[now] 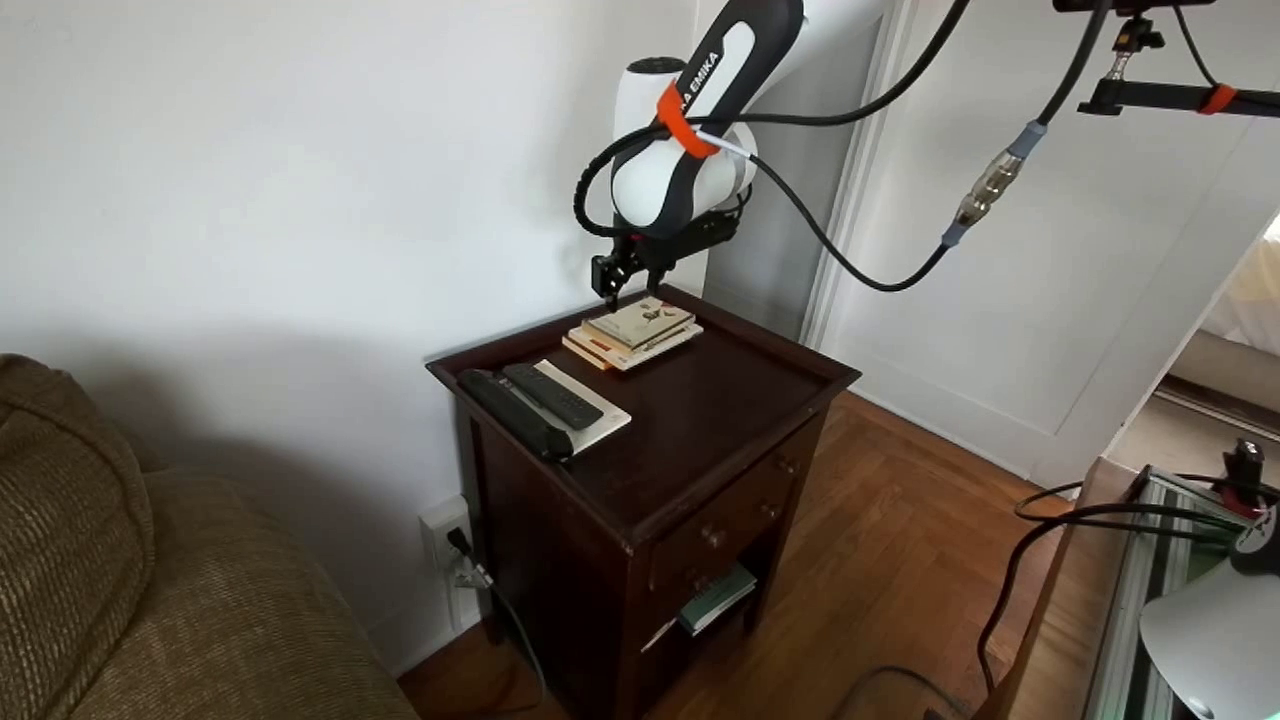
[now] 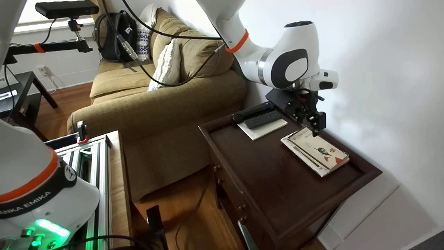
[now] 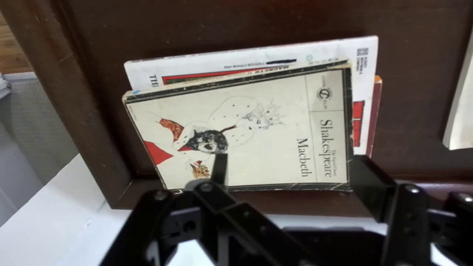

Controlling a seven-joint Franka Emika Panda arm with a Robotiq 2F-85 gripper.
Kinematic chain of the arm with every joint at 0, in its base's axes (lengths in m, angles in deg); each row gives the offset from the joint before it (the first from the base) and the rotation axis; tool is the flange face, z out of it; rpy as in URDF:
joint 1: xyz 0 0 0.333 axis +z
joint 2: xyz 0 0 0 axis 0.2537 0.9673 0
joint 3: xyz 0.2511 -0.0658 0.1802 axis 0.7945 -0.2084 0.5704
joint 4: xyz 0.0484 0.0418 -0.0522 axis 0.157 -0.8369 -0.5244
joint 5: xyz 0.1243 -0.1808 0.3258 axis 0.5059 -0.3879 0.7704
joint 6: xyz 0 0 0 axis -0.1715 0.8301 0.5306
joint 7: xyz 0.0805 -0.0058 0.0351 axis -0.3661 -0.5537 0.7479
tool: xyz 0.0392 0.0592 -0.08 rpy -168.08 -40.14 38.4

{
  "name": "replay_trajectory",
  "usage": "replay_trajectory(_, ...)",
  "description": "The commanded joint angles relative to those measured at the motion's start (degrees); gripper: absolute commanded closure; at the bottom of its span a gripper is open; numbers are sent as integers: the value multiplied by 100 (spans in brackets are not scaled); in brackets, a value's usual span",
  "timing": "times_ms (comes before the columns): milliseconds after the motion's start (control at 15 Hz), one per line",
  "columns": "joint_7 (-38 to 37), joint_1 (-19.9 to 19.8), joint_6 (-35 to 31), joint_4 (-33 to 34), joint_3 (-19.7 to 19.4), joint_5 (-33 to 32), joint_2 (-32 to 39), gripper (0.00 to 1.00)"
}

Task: Pick up the white book and put it on the brown book, pick up the brown and white book and put it on the stacked white book

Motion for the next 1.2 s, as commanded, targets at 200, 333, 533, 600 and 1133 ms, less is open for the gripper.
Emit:
replay_trajectory(200,-926,885,-25,-1315,-857,-648,-1065,0)
replay_trajectory(333,-1319,1168,-15,-1647,-1148,-946,-1379,0)
replay_trajectory(533,-1883,1449,49,-2107,-1418,-1349,-1885,0)
replay_trajectory(600,-2115,1555,83,-2257,-1513,-1513,-2063,0)
replay_trajectory(1133,-3854,1410,955,-2947,-1258,-3046,-3290,0)
